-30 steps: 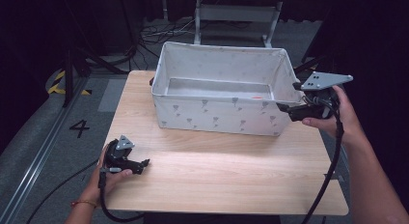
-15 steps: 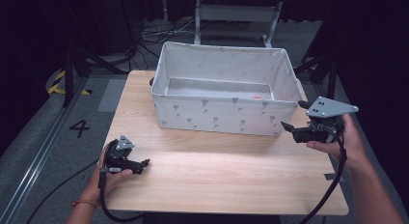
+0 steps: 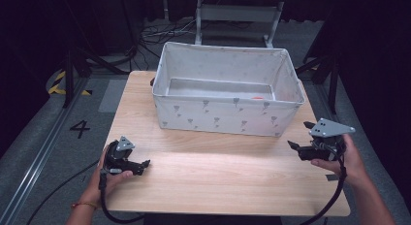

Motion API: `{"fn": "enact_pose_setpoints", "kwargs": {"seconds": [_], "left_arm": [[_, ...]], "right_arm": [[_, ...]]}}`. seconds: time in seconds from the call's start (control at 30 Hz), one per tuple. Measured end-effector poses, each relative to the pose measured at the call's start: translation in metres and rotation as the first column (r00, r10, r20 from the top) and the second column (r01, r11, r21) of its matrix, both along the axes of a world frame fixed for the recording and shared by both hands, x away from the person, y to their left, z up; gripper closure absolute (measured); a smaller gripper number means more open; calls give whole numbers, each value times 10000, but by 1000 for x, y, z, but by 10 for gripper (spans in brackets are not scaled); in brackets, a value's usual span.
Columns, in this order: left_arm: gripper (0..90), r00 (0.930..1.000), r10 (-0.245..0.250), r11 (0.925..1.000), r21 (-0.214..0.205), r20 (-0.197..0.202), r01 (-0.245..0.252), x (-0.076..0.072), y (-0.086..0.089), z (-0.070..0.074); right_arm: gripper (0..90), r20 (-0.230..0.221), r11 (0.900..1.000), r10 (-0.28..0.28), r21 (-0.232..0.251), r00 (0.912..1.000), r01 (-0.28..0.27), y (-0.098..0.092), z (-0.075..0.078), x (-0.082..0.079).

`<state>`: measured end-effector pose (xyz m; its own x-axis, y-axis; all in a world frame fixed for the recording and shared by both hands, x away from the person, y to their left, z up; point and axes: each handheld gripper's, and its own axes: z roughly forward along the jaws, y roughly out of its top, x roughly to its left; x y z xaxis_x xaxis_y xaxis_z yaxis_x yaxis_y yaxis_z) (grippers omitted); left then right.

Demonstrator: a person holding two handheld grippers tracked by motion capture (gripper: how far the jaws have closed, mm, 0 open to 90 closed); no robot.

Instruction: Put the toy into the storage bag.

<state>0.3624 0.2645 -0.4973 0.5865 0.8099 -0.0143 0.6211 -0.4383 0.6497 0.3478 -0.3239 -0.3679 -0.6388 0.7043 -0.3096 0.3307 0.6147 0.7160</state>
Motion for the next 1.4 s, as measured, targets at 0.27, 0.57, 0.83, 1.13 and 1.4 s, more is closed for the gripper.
{"fn": "enact_pose_setpoints", "kwargs": {"seconds": [0.27,0.57,0.83,1.13,1.4], "left_arm": [[5,10000,44,10000,-40,1,-44,-1,0,0],[5,10000,39,10000,-56,-24,-39,-1,0,0],[5,10000,17,10000,-26,4,-17,-1,1,0],[5,10000,21,10000,-25,5,-21,-1,1,0],[5,10000,28,10000,-37,5,-28,-2,1,0]], "right_arm": [[190,-518,9997,-209,-141,9984,202,-12,-27,-2],[184,-1203,9987,-338,328,9922,380,-31,-60,-7],[170,-1597,9906,-663,1080,9849,842,-44,-82,-14],[166,-1877,9762,-1400,1384,9722,1673,-59,-121,-28],[165,-2410,9511,-1637,2190,9566,2179,-70,-134,-33]]}}
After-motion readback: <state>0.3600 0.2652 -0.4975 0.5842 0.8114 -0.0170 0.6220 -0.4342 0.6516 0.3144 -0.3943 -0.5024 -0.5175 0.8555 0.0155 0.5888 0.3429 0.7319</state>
